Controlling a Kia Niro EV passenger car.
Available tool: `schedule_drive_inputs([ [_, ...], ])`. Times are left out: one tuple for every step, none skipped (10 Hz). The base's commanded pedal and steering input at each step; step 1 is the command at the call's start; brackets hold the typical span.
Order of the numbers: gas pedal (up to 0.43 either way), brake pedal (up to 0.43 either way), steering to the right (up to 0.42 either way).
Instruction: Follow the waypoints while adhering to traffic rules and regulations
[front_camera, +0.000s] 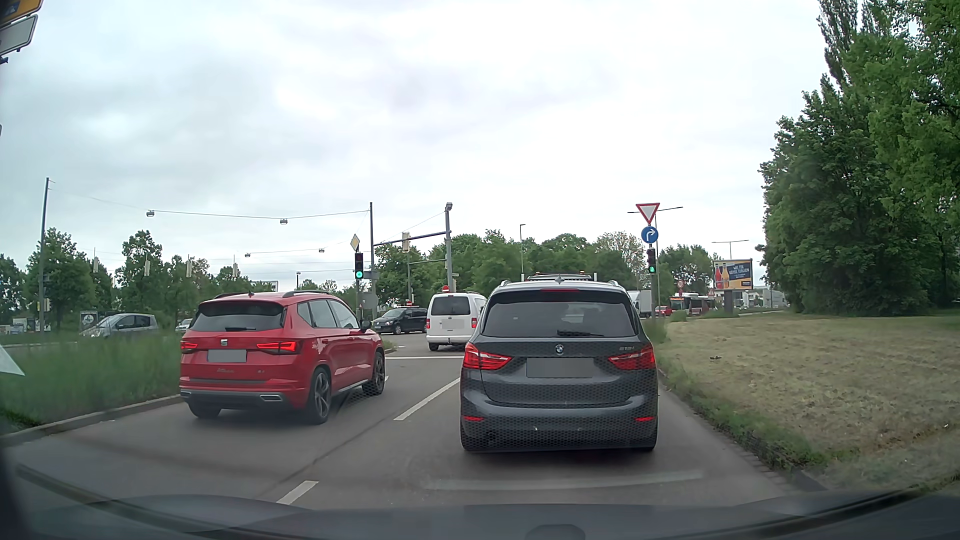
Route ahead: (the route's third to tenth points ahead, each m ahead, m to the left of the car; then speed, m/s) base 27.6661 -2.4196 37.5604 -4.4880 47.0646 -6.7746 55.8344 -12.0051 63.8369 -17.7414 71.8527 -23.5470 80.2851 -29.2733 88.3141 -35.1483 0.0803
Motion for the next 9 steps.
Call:
schedule_drive_inputs([
  [0.0,0.024,0.022],
  [0.0,0.018,0.022],
  [0.0,0.012,0.022],
  [0.0,0.012,0.022],
  [0.0,0.012,0.022],
  [0.0,0.006,0.022],
  [0.0,0.0,0.022],
  [0.0,0.0,0.022],
  [0.0,0.0,0.022],
])
